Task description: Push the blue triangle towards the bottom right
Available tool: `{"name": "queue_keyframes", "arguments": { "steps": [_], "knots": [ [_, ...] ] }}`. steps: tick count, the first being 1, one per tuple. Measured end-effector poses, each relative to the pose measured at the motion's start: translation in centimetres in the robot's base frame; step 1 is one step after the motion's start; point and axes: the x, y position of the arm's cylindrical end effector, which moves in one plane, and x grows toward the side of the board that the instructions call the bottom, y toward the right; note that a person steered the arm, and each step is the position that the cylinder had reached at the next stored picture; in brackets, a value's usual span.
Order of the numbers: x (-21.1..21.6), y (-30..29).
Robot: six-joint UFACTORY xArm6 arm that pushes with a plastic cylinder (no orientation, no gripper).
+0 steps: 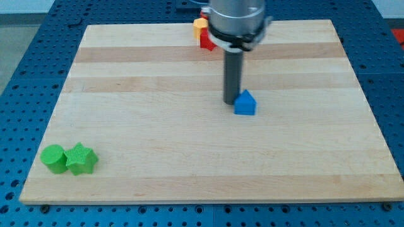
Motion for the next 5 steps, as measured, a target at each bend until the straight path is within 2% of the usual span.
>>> {"name": "queue_keyframes", "arguments": {
  "steps": [1, 2, 4, 5],
  "knots": [
    [1.9, 4.6],
    [2.1, 7.4],
    [2.0, 8.5],
    [3.3, 11.7]
  ]
}}
